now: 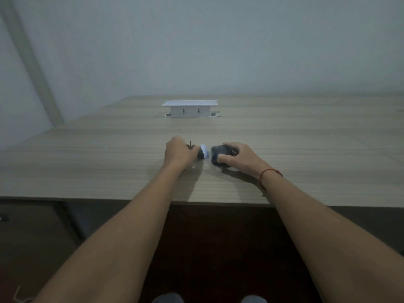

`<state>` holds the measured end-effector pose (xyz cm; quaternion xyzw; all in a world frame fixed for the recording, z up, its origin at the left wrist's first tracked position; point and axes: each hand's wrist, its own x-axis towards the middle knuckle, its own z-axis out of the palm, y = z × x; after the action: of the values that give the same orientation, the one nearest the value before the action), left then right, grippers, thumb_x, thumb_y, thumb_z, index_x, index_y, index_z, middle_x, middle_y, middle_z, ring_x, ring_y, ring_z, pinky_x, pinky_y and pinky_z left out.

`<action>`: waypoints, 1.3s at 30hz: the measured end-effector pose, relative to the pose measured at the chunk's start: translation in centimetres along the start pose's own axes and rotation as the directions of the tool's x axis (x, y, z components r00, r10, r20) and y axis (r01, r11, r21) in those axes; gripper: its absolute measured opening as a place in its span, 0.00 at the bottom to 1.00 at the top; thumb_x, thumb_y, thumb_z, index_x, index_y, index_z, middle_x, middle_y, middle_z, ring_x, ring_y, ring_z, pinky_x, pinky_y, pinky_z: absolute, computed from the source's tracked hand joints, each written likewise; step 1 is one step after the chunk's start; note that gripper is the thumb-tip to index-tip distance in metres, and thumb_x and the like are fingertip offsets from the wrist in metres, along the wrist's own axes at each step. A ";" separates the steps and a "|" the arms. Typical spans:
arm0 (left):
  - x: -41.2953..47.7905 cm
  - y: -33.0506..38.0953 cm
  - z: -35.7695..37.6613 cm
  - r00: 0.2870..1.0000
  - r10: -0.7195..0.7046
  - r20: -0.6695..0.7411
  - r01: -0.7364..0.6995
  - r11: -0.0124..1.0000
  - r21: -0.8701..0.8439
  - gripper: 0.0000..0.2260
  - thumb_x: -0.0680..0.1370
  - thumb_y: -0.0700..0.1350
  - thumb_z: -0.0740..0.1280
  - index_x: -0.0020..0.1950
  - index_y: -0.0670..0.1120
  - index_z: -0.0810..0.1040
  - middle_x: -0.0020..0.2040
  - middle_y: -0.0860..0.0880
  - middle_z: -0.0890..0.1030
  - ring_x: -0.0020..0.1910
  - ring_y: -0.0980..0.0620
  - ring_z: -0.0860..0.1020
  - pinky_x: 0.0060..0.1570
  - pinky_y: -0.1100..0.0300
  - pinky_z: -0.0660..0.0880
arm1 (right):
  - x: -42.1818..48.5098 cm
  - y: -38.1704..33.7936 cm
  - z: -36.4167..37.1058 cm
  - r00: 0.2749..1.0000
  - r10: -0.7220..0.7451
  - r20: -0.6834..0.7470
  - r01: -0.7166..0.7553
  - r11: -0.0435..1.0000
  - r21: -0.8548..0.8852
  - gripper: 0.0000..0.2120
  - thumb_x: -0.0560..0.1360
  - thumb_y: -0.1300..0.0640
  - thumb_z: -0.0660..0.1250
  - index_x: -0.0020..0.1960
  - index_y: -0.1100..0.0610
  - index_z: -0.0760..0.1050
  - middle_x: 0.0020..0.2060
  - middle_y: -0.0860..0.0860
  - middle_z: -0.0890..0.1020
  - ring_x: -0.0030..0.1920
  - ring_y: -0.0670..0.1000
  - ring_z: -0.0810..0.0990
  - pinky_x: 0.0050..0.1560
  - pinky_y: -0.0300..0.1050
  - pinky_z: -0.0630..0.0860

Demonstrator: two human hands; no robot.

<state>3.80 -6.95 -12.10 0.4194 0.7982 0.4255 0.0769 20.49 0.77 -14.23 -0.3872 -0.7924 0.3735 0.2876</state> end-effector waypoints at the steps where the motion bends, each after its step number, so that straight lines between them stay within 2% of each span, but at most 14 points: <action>1: -0.1 -0.4 0.1 1.000 0.003 -0.006 -0.003 0.999 0.036 0.16 0.71 0.51 0.71 0.38 0.38 0.76 0.38 0.43 0.77 0.40 0.43 0.79 0.32 0.59 0.68 | -0.2 0.0 0.0 1.000 -0.004 -0.017 0.004 1.000 0.005 0.33 0.71 0.51 0.72 0.73 0.57 0.67 0.66 0.52 0.74 0.58 0.47 0.72 0.57 0.40 0.69; 4: -0.4 -1.5 0.4 1.000 0.009 0.013 -0.011 0.992 0.123 0.19 0.70 0.56 0.71 0.36 0.40 0.73 0.40 0.41 0.80 0.40 0.43 0.79 0.33 0.58 0.70 | -0.7 -0.1 0.3 0.998 -0.010 -0.055 0.009 1.000 -0.009 0.31 0.72 0.49 0.70 0.72 0.56 0.67 0.66 0.51 0.74 0.59 0.47 0.72 0.58 0.40 0.69; 7: -0.7 -1.9 0.3 0.999 0.032 -0.030 -0.026 0.987 0.159 0.25 0.69 0.62 0.69 0.45 0.39 0.78 0.46 0.42 0.81 0.44 0.43 0.80 0.40 0.54 0.77 | -1.2 -0.4 1.1 0.991 -0.009 -0.132 0.001 0.998 -0.059 0.34 0.73 0.43 0.68 0.73 0.57 0.66 0.70 0.52 0.71 0.67 0.51 0.70 0.62 0.43 0.67; 9: -1.2 -2.0 0.4 0.991 0.089 -0.103 -0.071 0.983 0.167 0.24 0.70 0.62 0.68 0.49 0.41 0.77 0.49 0.44 0.80 0.48 0.45 0.79 0.44 0.53 0.76 | -1.4 -0.6 1.7 0.981 -0.044 -0.191 0.013 0.987 -0.163 0.38 0.72 0.38 0.67 0.75 0.57 0.63 0.74 0.53 0.66 0.73 0.53 0.65 0.68 0.46 0.63; 11: -1.5 -2.2 0.7 0.977 0.167 -0.134 -0.137 0.967 0.213 0.23 0.72 0.61 0.67 0.56 0.43 0.75 0.54 0.45 0.78 0.54 0.45 0.76 0.51 0.52 0.73 | -1.4 -0.8 2.4 0.972 -0.083 -0.219 0.027 0.968 -0.249 0.37 0.74 0.40 0.66 0.75 0.57 0.61 0.76 0.56 0.62 0.75 0.54 0.60 0.71 0.47 0.59; 13: -1.7 -2.3 1.0 0.975 0.210 -0.076 -0.184 0.949 0.258 0.23 0.73 0.60 0.66 0.61 0.46 0.75 0.57 0.46 0.78 0.58 0.45 0.76 0.56 0.51 0.73 | -1.0 -0.7 2.8 0.967 -0.128 -0.219 0.053 0.946 -0.319 0.30 0.76 0.44 0.65 0.71 0.59 0.66 0.71 0.58 0.68 0.71 0.56 0.67 0.68 0.47 0.64; 15: -1.4 -2.3 1.5 0.977 0.215 0.011 -0.211 0.949 0.235 0.18 0.74 0.56 0.66 0.57 0.46 0.79 0.55 0.46 0.81 0.57 0.44 0.78 0.55 0.52 0.74 | -0.5 -0.4 2.9 0.964 -0.149 -0.222 0.063 0.934 -0.352 0.19 0.76 0.47 0.64 0.60 0.60 0.72 0.58 0.57 0.76 0.58 0.56 0.75 0.55 0.44 0.69; 17: -0.5 -2.1 2.3 0.975 0.210 0.069 -0.220 0.954 0.206 0.14 0.76 0.52 0.65 0.50 0.42 0.79 0.50 0.43 0.82 0.54 0.41 0.78 0.50 0.53 0.73 | 0.4 0.1 2.8 0.961 -0.131 -0.245 0.043 0.940 -0.338 0.15 0.77 0.49 0.62 0.54 0.60 0.72 0.52 0.56 0.76 0.51 0.56 0.75 0.48 0.42 0.67; 19: 0.1 -1.8 2.8 0.980 0.183 0.083 -0.196 0.959 0.203 0.14 0.77 0.52 0.63 0.48 0.41 0.76 0.50 0.40 0.81 0.53 0.39 0.78 0.48 0.53 0.72 | 0.8 0.3 2.6 0.959 -0.107 -0.264 0.018 0.947 -0.320 0.14 0.77 0.51 0.61 0.54 0.61 0.72 0.52 0.57 0.75 0.48 0.54 0.72 0.47 0.42 0.65; 25: 2.2 0.1 5.7 0.993 0.113 0.045 -0.120 0.965 0.233 0.17 0.80 0.49 0.60 0.62 0.39 0.74 0.61 0.39 0.78 0.63 0.39 0.73 0.60 0.52 0.69 | 4.0 1.5 2.1 0.944 -0.029 -0.329 -0.063 0.962 -0.266 0.16 0.77 0.54 0.61 0.57 0.65 0.71 0.57 0.60 0.74 0.55 0.58 0.73 0.47 0.42 0.65; 32: 3.6 1.0 7.3 0.996 0.085 0.019 -0.088 0.979 0.183 0.12 0.79 0.47 0.61 0.59 0.44 0.76 0.59 0.42 0.78 0.61 0.40 0.74 0.53 0.54 0.70 | 6.5 2.2 2.0 0.938 0.024 -0.346 -0.119 0.960 -0.254 0.20 0.77 0.52 0.60 0.62 0.63 0.71 0.61 0.61 0.72 0.58 0.59 0.74 0.58 0.50 0.72; 34: 3.4 0.9 7.1 0.995 0.100 0.023 -0.102 0.979 0.177 0.18 0.78 0.50 0.62 0.65 0.43 0.73 0.62 0.42 0.77 0.63 0.40 0.73 0.59 0.53 0.70 | 6.3 2.2 2.1 0.934 0.037 -0.355 -0.128 0.963 -0.236 0.23 0.77 0.50 0.60 0.66 0.64 0.68 0.64 0.62 0.70 0.61 0.60 0.72 0.61 0.51 0.71; 36: 3.4 0.7 6.8 0.994 0.097 0.040 -0.103 0.980 0.173 0.31 0.77 0.54 0.64 0.76 0.42 0.60 0.67 0.41 0.73 0.68 0.41 0.70 0.67 0.50 0.67 | 5.6 1.9 1.9 0.923 0.035 -0.382 -0.127 0.968 -0.218 0.32 0.76 0.45 0.61 0.71 0.65 0.61 0.68 0.63 0.67 0.65 0.63 0.70 0.65 0.53 0.69; 39: 2.3 0.3 6.1 0.997 0.052 0.050 -0.059 0.985 0.161 0.45 0.74 0.58 0.67 0.79 0.41 0.45 0.75 0.40 0.64 0.74 0.41 0.63 0.73 0.48 0.61 | 3.8 1.6 1.5 0.912 0.057 -0.406 -0.171 0.953 -0.250 0.38 0.75 0.39 0.60 0.73 0.63 0.57 0.70 0.60 0.66 0.67 0.61 0.69 0.67 0.54 0.67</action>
<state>5.41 -1.43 -15.15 0.4560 0.8163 0.3513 0.0485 17.96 4.04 -15.76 -0.5372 -0.7387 0.1885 0.3610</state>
